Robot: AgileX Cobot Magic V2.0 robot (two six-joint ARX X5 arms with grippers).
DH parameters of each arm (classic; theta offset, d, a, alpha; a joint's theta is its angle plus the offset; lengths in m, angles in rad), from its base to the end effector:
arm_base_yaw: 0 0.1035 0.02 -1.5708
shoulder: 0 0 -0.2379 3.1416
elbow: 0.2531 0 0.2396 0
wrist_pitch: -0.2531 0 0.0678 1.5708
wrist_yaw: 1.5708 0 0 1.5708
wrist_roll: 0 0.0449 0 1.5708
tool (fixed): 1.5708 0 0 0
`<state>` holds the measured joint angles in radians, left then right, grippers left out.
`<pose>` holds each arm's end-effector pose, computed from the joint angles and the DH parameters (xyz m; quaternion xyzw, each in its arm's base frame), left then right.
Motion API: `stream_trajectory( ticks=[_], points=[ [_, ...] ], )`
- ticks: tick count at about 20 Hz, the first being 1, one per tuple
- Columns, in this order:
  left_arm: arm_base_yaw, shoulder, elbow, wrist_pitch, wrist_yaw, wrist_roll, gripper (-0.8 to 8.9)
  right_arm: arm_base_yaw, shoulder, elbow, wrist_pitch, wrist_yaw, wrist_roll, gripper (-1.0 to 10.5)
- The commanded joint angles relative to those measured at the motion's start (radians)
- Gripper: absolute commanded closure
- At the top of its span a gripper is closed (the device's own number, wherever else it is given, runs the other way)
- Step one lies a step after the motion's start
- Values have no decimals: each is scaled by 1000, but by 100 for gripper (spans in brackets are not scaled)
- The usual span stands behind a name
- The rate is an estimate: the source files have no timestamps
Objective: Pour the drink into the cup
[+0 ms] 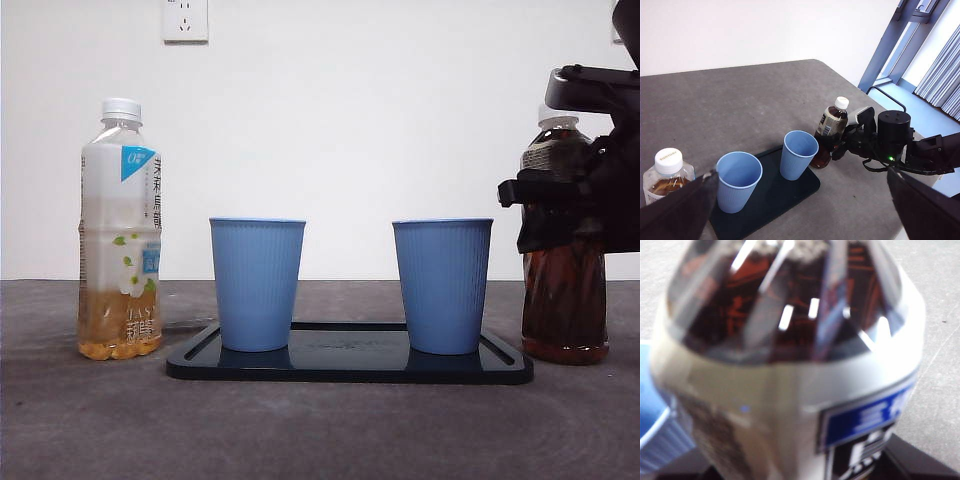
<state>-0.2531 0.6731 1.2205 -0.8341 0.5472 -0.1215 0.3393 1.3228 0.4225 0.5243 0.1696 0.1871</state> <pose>0.0935 -0.0483 0.3938 -0.0762 0.1645 -0.3763 0.9086 0.2449 0.0784 0.1485 0.0446 0.1879 0.0660 0.9790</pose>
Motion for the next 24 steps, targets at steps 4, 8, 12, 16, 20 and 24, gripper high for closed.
stream_trajectory(
  ticks=[4,8,12,16,20,24],
  points=[
    [-3,4,16,11,-1,-3,251,4,-60,21,28,7,-19,579],
    [-3,4,16,11,-2,-3,251,4,-120,21,-42,14,-33,494],
    [-3,4,16,11,-1,-3,251,5,-183,22,-101,6,-34,431],
    [-3,4,16,12,-1,-3,251,6,-314,23,-200,5,-33,429],
    [-3,5,16,11,-1,-2,251,20,-426,45,-364,2,-3,429],
    [-3,8,16,11,-15,11,252,42,-539,124,-623,-26,19,429]
  ],
)
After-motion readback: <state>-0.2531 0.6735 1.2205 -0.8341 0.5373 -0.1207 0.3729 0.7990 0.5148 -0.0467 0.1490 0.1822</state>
